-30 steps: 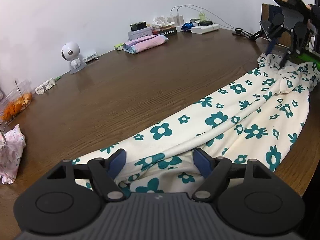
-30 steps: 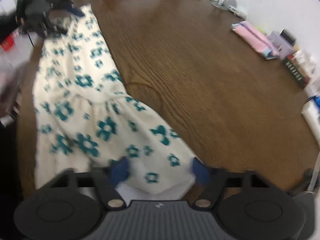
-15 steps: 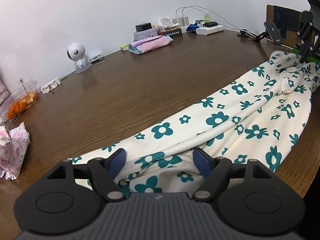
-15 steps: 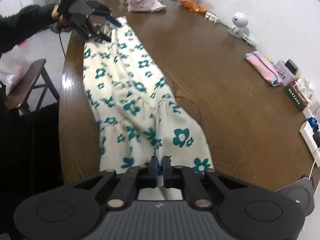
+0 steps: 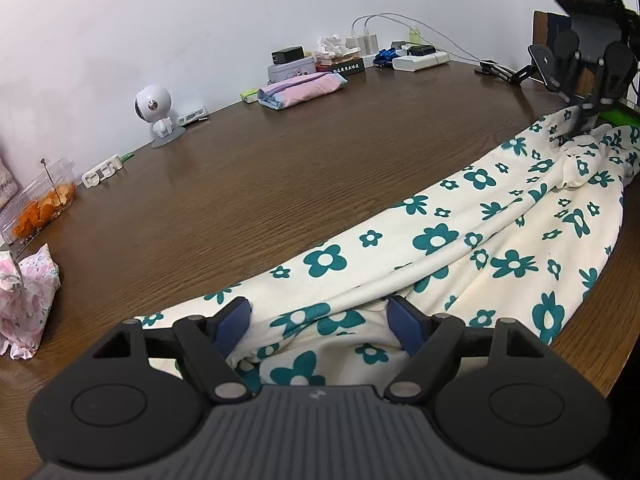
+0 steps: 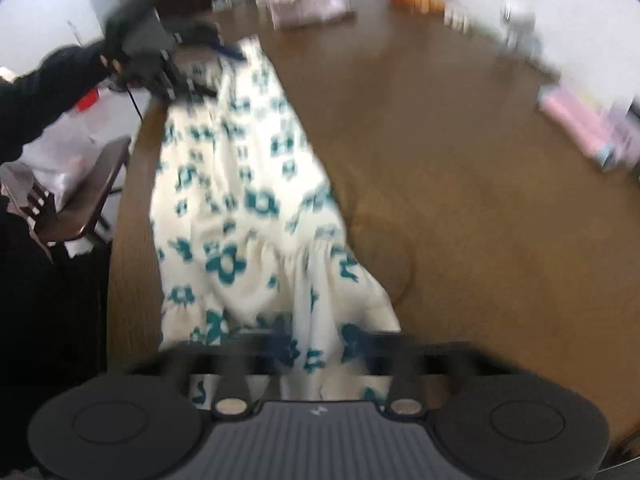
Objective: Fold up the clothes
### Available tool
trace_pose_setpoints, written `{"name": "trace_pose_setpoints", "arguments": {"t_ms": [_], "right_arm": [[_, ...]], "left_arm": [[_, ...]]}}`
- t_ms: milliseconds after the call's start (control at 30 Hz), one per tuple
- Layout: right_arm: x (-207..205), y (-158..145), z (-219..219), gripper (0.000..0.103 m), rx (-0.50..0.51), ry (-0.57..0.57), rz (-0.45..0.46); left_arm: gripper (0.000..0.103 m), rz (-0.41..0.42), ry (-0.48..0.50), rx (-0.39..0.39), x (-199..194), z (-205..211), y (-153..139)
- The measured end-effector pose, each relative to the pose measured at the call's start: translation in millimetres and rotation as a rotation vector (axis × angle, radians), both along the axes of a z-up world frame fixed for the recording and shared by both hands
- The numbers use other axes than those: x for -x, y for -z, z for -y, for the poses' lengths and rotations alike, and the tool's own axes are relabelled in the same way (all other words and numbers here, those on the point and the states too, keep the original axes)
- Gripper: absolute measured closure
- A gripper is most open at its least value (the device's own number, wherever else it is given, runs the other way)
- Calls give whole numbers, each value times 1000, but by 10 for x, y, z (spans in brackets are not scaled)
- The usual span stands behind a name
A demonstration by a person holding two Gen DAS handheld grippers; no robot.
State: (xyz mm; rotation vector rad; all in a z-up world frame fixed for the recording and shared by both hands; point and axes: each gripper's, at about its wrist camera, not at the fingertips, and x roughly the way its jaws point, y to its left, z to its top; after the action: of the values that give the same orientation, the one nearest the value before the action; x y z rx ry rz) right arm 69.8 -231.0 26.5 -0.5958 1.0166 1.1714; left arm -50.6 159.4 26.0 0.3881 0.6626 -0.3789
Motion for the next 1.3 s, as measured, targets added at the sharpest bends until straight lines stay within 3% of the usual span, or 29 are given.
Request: {"name": "trace_pose_setpoints", "arguments": {"t_ms": [133, 200, 367, 467, 567, 767, 900, 967, 1033, 1067, 1200, 1233, 1267, 1300], "right_arm": [[-39, -108, 214, 100, -155, 73, -200], [-59, -14, 262, 100, -164, 128, -281], [-180, 207, 343, 101, -157, 269, -379], [-153, 193, 435, 76, -147, 316, -362], [-63, 110, 570, 71, -136, 321, -323], [137, -351, 752, 70, -222, 322, -132], [76, -375, 619, 74, -310, 337, -81], [-2, -219, 501, 75, -240, 374, -67], [9, -47, 403, 83, -138, 381, -28], [41, 5, 402, 87, -120, 374, -16], [215, -40, 494, 84, -118, 387, 49], [278, -113, 541, 81, -125, 388, 76], [358, -204, 593, 66, -137, 383, 97], [459, -286, 639, 44, -153, 364, 118]], "left_arm": [[25, 6, 1, 3, 2, -16, 7], [25, 11, 2, 1, 2, -17, 12], [24, 19, 1, 13, -2, -34, 23], [24, 24, 4, 9, 3, -38, 24], [23, 28, 7, 6, 3, -36, 25], [23, 27, 12, -14, 4, -23, 12], [23, 27, 11, -23, 4, -21, 3], [23, 29, 9, -28, 8, -17, 1], [23, 33, 9, -30, 13, -16, 2], [23, 32, 7, -27, 13, -23, 2], [23, 27, 8, -27, 3, -37, -7], [23, 25, 7, -28, 1, -39, -16], [23, 25, 6, -30, 0, -41, -27], [23, 26, 5, -29, 7, -42, -42]]}}
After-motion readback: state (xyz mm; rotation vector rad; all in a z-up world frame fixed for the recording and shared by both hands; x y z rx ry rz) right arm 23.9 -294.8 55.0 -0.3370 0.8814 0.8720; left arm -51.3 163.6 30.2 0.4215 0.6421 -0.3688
